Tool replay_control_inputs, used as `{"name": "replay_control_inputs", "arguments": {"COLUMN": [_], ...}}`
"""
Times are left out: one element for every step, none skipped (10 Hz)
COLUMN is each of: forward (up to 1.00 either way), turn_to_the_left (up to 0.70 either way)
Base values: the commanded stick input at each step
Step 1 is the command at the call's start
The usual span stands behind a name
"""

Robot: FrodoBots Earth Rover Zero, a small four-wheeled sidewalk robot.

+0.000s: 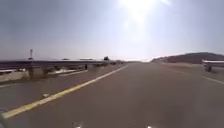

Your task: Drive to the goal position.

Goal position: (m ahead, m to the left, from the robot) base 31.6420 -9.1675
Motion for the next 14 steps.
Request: {"name": "replay_control_inputs", "arguments": {"forward": [0.70, 0.70, 0.70, 0.70, 0.70, 0.70, 0.70, 0.70, 0.70, 0.70, 0.70, 0.70, 0.70, 0.70], "turn_to_the_left": [0.00, 0.00, 0.00, 0.00, 0.00, 0.00, 0.00, 0.00, 0.00, 0.00, 0.00, 0.00, 0.00, 0.00]}}
